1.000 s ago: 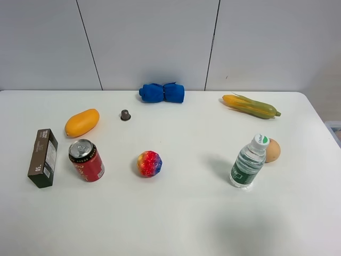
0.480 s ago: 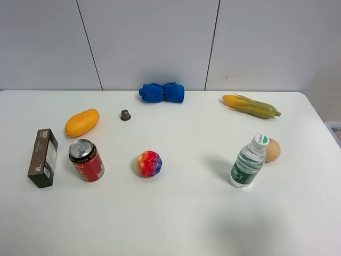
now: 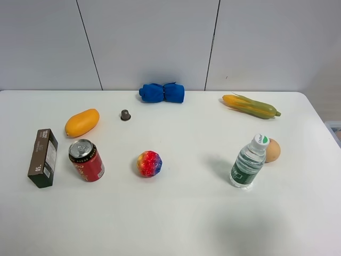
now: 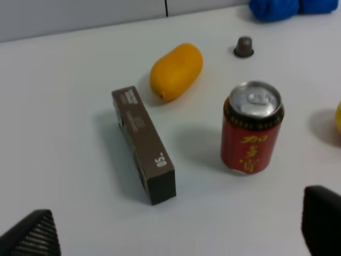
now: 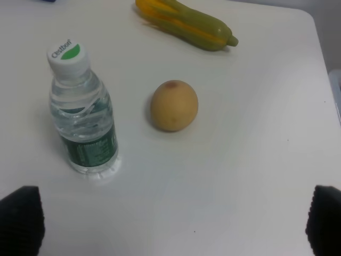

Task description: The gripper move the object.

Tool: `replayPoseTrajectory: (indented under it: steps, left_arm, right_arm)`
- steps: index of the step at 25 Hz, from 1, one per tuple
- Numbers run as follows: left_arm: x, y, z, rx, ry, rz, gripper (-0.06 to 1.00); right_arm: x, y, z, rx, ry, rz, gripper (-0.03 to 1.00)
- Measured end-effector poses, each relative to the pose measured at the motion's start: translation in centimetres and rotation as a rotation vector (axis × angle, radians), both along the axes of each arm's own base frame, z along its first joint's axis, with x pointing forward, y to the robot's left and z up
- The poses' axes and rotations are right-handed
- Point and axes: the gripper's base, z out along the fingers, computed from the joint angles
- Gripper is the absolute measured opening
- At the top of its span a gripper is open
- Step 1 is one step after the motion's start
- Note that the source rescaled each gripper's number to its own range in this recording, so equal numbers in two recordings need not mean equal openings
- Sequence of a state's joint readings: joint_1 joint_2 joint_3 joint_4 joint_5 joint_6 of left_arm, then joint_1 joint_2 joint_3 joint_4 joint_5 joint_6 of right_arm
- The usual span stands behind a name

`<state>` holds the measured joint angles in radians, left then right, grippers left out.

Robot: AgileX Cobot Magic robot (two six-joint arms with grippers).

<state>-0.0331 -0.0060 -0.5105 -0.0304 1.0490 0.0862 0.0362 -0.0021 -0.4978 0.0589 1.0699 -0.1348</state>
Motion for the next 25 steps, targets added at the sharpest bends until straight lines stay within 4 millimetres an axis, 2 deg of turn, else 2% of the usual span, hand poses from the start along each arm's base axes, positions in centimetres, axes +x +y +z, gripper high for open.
replayPoseTrajectory:
  steps: [25]
  left_arm:
    - [0.03, 0.0, -0.11, -0.001, 0.006, 0.0, 0.87]
  right_arm:
    - [0.0, 0.0, 0.0, 0.0, 0.0, 0.0, 1.0]
